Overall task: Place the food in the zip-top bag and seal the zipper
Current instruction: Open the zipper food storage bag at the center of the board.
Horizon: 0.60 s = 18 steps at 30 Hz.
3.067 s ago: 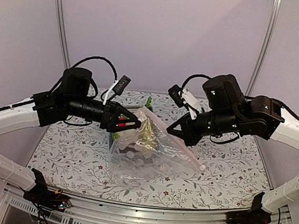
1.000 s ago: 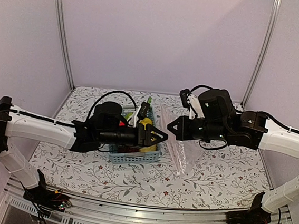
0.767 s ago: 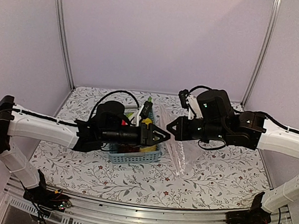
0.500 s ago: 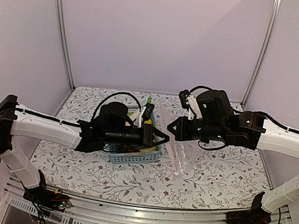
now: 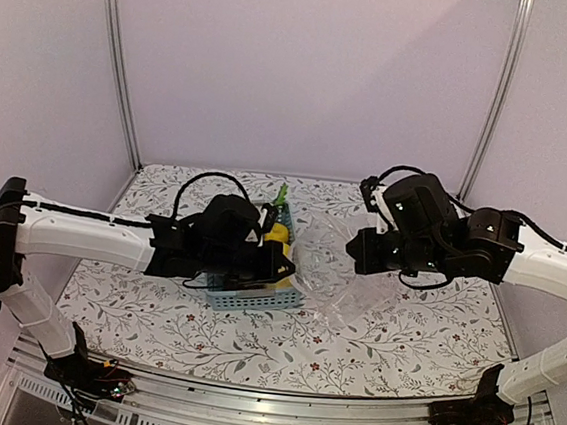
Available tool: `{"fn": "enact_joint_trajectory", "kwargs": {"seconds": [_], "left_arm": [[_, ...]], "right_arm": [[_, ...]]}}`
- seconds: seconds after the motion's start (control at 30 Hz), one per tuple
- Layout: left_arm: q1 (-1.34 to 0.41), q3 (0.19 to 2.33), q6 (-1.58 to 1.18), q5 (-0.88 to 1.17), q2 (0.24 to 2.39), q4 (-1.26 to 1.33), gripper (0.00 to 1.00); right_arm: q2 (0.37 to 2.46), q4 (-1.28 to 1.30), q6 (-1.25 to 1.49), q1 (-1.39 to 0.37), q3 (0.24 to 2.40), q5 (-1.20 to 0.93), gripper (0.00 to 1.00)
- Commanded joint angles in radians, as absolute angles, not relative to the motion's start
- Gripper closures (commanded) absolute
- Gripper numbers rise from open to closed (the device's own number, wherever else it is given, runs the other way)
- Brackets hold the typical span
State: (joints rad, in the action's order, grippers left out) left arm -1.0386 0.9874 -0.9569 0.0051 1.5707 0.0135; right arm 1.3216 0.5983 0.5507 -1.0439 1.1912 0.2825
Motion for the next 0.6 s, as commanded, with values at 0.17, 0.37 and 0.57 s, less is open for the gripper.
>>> {"fn": "enact_joint_trajectory", "kwargs": {"seconds": [0.17, 0.37, 0.57], "left_arm": [[-1.042, 1.11, -0.886, -0.148, 1.609, -0.223, 1.0], [-1.042, 1.161, -0.85, -0.15, 1.641, -0.216, 1.0], [-1.043, 1.148, -0.798, -0.093, 1.615, -0.146, 0.76]], "right_arm": [[1.202, 0.686, 0.521, -1.041, 1.249, 0.235, 1.0], [1.188, 0.647, 0.527, -1.041, 1.227, 0.172, 1.0], [1.196, 0.645, 0.581, -1.041, 1.206, 0.279, 1.0]]}}
